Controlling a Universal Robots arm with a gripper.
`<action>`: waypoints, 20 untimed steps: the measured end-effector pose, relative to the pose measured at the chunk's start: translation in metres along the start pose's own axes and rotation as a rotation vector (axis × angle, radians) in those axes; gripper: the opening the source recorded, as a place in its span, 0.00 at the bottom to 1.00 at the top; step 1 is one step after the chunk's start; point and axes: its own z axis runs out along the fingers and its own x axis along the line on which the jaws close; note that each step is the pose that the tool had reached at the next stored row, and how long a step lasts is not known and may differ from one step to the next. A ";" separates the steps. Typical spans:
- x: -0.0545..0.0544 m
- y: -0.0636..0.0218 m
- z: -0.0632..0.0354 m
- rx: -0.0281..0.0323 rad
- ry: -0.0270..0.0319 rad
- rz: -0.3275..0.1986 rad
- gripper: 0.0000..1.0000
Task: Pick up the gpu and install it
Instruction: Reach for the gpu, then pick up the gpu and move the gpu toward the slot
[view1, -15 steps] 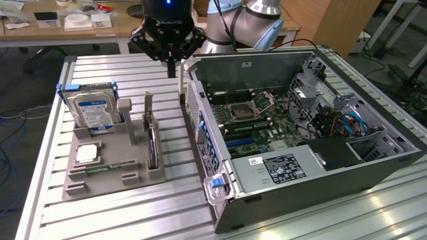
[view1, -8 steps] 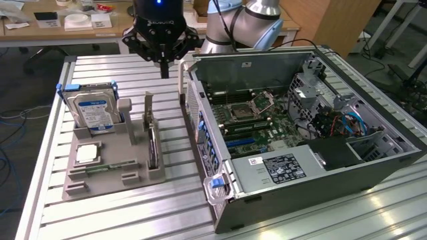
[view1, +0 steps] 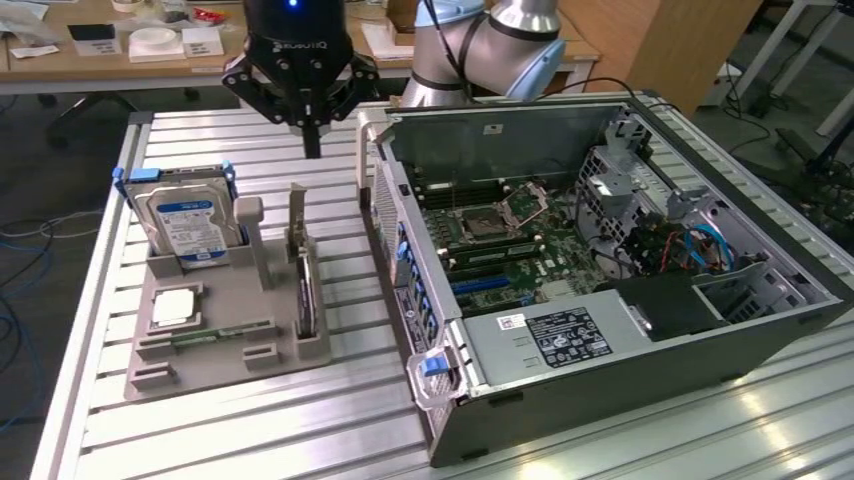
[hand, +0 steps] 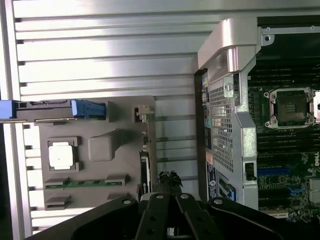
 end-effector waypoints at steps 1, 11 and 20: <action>0.002 -0.0002 0.0000 0.0000 -0.0001 0.000 0.11; 0.025 -0.0019 -0.0006 0.0000 0.0000 0.000 0.11; 0.026 -0.0019 -0.0007 0.0000 0.0000 0.000 0.11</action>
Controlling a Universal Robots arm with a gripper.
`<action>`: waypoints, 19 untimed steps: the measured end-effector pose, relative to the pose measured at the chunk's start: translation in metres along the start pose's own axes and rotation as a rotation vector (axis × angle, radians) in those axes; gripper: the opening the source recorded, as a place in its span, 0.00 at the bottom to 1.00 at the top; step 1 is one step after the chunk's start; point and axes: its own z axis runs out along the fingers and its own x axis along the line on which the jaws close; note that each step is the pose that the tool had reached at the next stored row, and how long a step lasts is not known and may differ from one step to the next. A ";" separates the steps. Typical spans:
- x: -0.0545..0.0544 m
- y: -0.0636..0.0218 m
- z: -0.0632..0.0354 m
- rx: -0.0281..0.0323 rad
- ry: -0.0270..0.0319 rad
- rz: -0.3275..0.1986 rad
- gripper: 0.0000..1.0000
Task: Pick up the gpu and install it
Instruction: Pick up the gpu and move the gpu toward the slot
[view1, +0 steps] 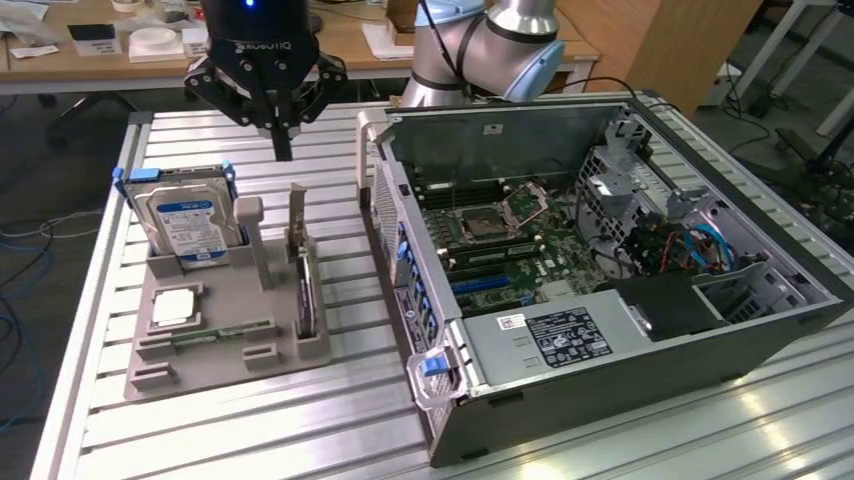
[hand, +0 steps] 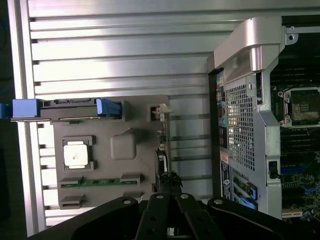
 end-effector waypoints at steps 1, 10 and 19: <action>0.000 0.0000 0.0000 0.0000 0.0001 0.000 0.11; 0.000 0.0000 0.0000 0.0000 0.0000 0.000 0.23; 0.000 -0.0009 0.0005 0.0000 0.0002 -0.001 0.59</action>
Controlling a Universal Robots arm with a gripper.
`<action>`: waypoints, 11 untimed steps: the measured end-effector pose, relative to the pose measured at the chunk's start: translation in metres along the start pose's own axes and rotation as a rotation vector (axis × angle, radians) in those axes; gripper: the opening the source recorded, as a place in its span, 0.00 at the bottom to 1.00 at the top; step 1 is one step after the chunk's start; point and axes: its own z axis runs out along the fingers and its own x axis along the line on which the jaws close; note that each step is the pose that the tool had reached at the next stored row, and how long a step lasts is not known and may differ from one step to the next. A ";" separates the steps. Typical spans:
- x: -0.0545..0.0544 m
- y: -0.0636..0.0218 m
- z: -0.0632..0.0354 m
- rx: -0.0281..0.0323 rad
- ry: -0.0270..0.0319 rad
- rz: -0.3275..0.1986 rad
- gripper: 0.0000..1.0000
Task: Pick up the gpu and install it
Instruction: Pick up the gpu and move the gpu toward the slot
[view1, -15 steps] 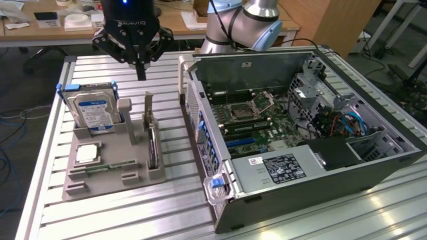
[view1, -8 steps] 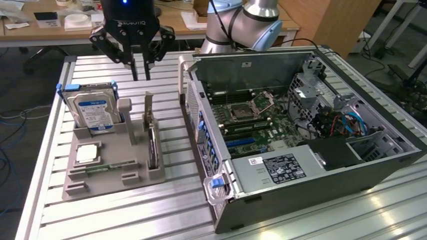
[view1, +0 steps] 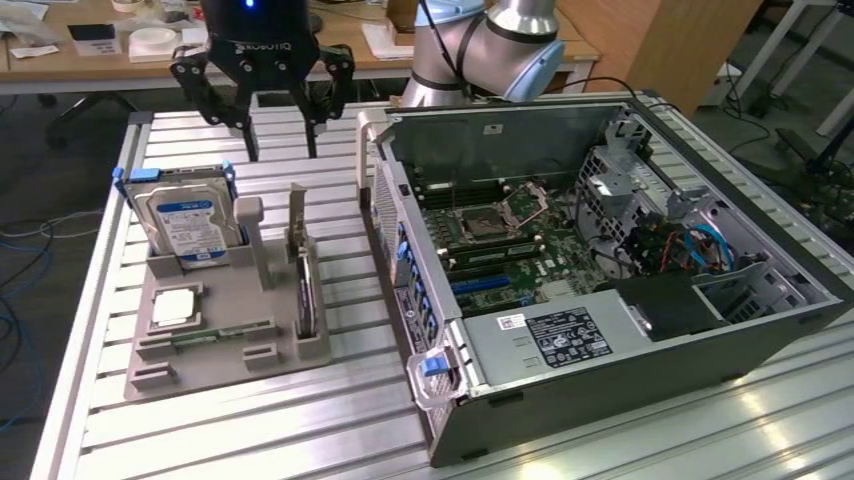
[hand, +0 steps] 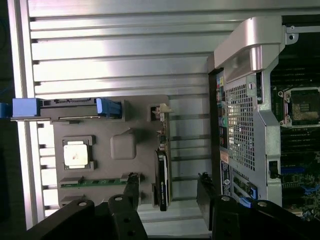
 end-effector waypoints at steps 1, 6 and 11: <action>0.000 -0.0005 0.0009 -0.0001 0.0007 -0.003 0.59; 0.000 -0.0081 0.0070 0.0000 0.0081 -0.016 0.59; -0.001 -0.0093 0.0160 0.0005 0.0145 -0.016 0.59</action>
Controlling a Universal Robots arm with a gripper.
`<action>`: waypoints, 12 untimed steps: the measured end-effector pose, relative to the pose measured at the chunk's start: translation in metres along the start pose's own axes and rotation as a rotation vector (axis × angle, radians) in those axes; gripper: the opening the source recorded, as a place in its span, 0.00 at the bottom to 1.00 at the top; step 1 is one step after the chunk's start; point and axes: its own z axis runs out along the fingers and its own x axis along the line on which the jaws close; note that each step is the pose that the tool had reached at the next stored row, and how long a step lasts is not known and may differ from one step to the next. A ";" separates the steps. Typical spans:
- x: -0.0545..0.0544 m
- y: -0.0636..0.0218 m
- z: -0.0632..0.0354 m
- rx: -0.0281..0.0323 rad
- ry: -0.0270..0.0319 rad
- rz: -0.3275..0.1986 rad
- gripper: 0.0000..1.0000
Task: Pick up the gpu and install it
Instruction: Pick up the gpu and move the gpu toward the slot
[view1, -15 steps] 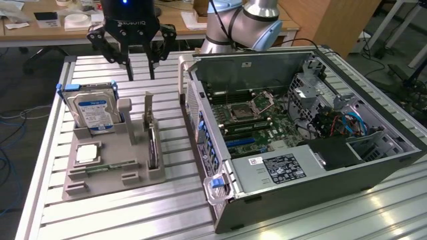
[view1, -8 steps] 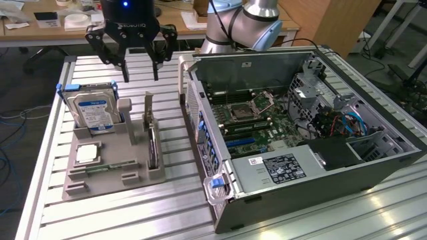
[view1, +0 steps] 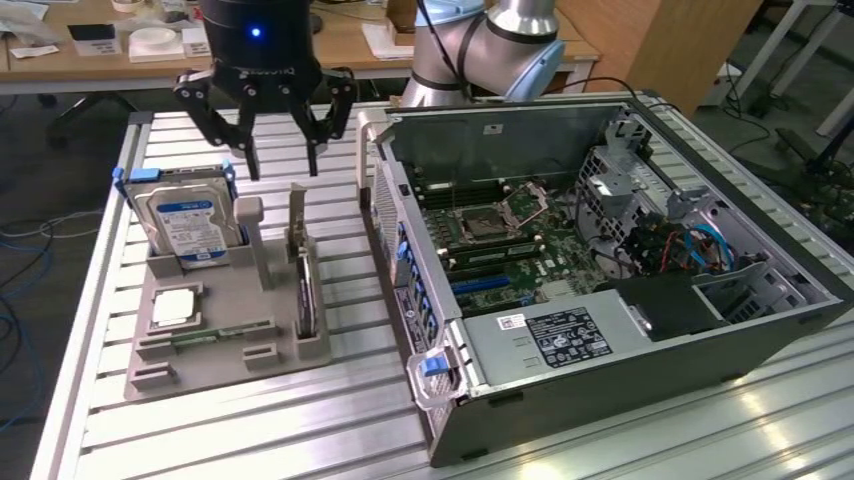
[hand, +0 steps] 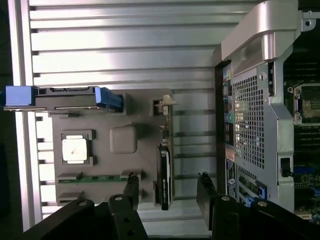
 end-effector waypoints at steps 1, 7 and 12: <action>0.000 -0.0001 0.0018 0.0001 0.0010 0.000 0.59; -0.001 -0.0007 0.0128 0.0002 0.0039 0.000 0.59; -0.001 -0.0068 0.0215 0.0003 0.0071 -0.003 0.59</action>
